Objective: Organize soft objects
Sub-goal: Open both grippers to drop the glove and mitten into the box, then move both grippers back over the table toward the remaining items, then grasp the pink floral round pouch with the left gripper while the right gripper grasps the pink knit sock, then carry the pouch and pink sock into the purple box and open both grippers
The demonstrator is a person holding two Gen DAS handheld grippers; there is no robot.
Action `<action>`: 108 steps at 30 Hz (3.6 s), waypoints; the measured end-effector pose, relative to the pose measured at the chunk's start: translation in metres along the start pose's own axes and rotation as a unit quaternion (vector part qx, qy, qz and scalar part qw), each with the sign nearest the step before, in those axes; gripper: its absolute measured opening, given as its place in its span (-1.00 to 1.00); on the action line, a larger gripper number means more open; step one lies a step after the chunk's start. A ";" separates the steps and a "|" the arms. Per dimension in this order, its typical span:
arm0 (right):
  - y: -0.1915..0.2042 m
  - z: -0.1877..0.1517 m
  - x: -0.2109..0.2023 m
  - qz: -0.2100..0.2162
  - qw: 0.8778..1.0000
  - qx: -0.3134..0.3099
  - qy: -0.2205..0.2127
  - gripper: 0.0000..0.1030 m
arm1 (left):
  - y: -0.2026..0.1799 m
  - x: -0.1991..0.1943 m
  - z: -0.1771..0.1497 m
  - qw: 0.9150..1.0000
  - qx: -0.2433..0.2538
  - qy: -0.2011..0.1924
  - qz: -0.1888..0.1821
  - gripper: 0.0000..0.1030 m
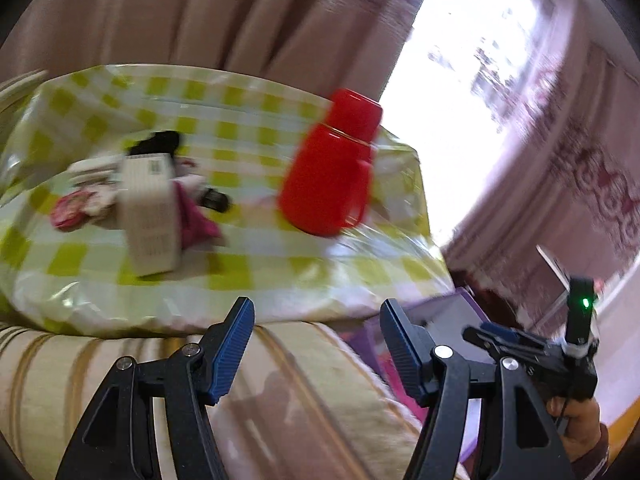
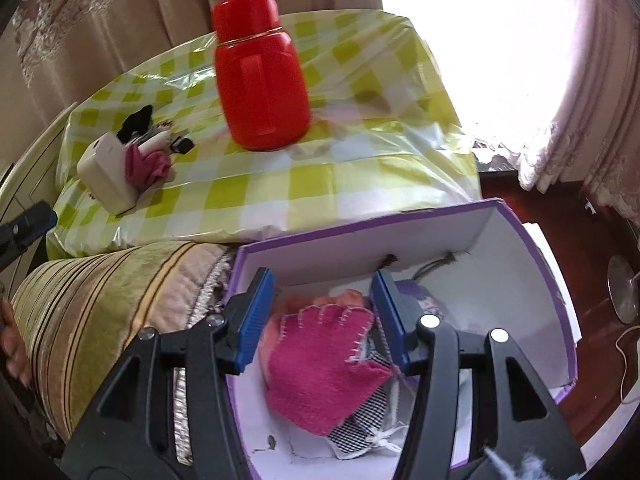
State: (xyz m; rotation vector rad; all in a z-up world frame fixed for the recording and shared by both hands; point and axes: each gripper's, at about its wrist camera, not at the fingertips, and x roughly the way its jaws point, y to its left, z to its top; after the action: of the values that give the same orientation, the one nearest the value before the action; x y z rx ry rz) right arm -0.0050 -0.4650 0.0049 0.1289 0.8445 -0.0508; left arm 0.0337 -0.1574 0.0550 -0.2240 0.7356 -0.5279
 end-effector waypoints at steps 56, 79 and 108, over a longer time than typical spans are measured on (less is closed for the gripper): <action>0.210 0.094 0.154 0.201 0.938 -0.282 0.004 0.23 | 0.281 0.061 0.076 0.962 -0.184 0.046 0.196 0.43; 0.251 0.112 0.227 0.240 0.884 -0.401 0.020 0.39 | 0.308 0.123 0.096 0.962 -0.042 0.105 0.250 0.49; 0.205 0.099 0.187 0.207 0.927 -0.307 0.059 -0.80 | 0.293 0.075 0.089 0.971 -0.077 0.055 0.221 0.37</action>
State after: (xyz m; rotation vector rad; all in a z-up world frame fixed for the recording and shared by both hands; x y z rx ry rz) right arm 0.2117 -0.2739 -0.0506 -0.2861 0.9043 0.6220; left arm 0.2525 0.0523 -0.0336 -0.1688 0.9057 -0.0580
